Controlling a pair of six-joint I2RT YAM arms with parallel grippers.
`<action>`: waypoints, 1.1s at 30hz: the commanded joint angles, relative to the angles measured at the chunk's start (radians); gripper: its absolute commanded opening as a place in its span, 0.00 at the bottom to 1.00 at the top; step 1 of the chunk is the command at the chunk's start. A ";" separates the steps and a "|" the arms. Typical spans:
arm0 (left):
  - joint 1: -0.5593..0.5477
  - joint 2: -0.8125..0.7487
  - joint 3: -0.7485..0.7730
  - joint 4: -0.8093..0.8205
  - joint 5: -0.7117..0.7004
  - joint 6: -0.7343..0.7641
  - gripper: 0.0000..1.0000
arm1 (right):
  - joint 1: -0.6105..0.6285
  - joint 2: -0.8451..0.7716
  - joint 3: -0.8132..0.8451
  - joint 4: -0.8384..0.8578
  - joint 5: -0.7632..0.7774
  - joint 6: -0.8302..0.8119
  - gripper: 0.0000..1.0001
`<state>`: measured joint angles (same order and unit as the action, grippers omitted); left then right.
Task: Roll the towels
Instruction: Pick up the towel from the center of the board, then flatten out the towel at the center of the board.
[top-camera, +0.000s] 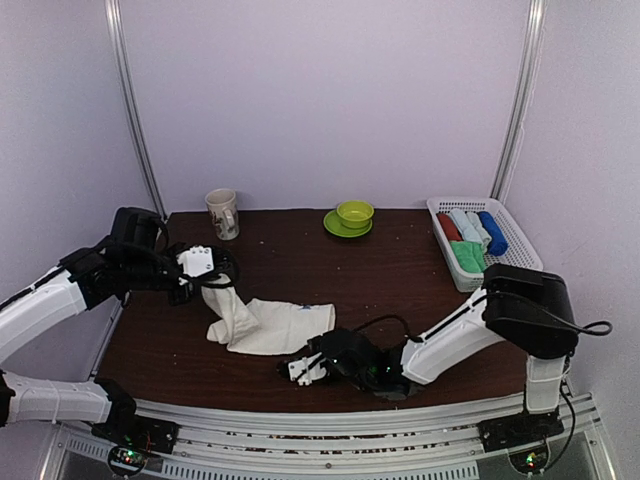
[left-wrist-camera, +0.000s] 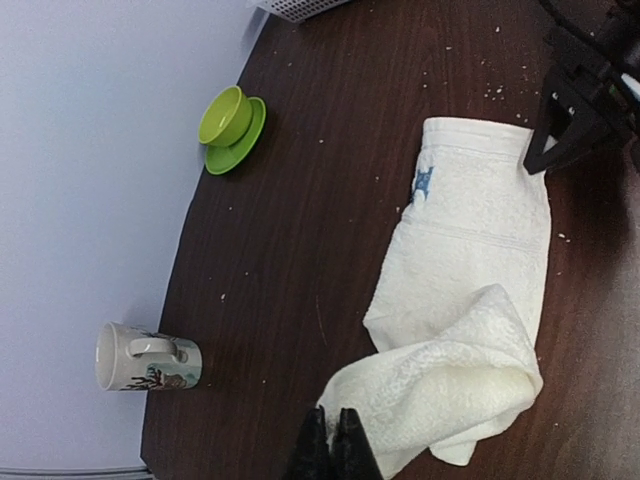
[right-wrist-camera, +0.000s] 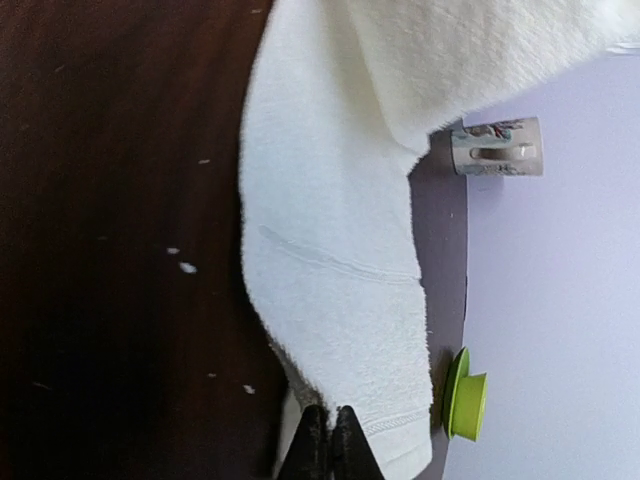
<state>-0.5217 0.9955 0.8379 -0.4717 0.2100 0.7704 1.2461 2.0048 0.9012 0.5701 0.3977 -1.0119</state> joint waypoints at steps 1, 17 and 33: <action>0.013 0.024 0.075 0.030 -0.081 -0.014 0.00 | -0.063 -0.182 0.070 -0.140 -0.035 0.210 0.00; 0.037 0.061 0.306 -0.025 -0.245 -0.061 0.00 | -0.227 -0.549 0.212 -0.651 -0.148 0.496 0.00; 0.038 -0.088 0.384 -0.388 -0.028 -0.018 0.00 | -0.167 -0.888 0.294 -1.143 -0.178 0.704 0.00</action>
<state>-0.4904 0.9588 1.1435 -0.6979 0.0181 0.7250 1.0382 1.2057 1.1835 -0.4534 0.2497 -0.3935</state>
